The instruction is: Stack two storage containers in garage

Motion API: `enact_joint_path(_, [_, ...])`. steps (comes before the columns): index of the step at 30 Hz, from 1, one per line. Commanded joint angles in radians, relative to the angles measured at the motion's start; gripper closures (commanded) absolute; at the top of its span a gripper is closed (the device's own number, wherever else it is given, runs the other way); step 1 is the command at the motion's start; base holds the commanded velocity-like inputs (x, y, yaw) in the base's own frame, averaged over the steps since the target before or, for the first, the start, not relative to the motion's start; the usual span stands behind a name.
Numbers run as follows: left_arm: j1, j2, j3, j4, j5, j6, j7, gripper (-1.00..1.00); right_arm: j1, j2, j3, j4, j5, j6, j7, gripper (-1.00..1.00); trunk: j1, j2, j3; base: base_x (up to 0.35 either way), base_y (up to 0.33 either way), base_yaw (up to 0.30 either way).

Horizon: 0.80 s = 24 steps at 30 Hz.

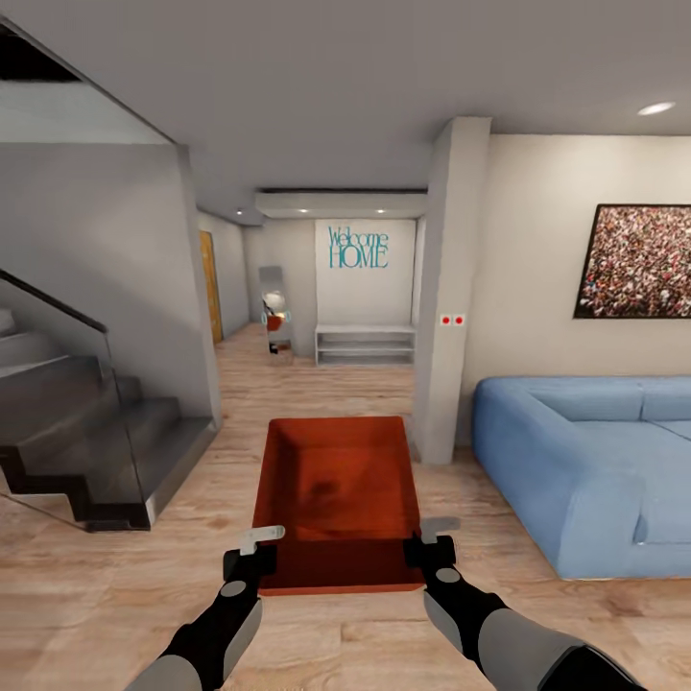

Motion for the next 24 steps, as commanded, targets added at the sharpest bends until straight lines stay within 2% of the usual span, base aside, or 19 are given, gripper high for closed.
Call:
enact_joint_path(1, [-0.001,0.001,0.044,0.003,0.030,-0.004,0.023,1.00,-0.001,0.000,-0.041,-0.003,0.006,-0.018,-0.002,1.00,0.000,-0.001,-0.002,0.000,0.000,0.300])
enact_joint_path(16, [-0.001,0.001,0.044,0.003,0.030,-0.004,0.023,1.00,-0.001,0.000,-0.041,-0.003,0.006,-0.018,-0.001,1.00,0.000,-0.001,-0.002,0.003,0.000,0.299])
enact_joint_path(21, [-0.001,0.002,0.044,0.006,0.031,-0.004,0.023,1.00,-0.001,0.000,-0.040,-0.003,0.006,-0.018,-0.001,1.00,0.000,-0.001,-0.002,0.203,0.000,0.097])
enact_joint_path(24, [-0.001,0.013,0.044,0.006,0.032,-0.004,0.023,1.00,-0.001,0.000,-0.040,-0.003,0.006,-0.018,-0.001,1.00,0.000,-0.001,-0.002,0.305,0.000,0.013])
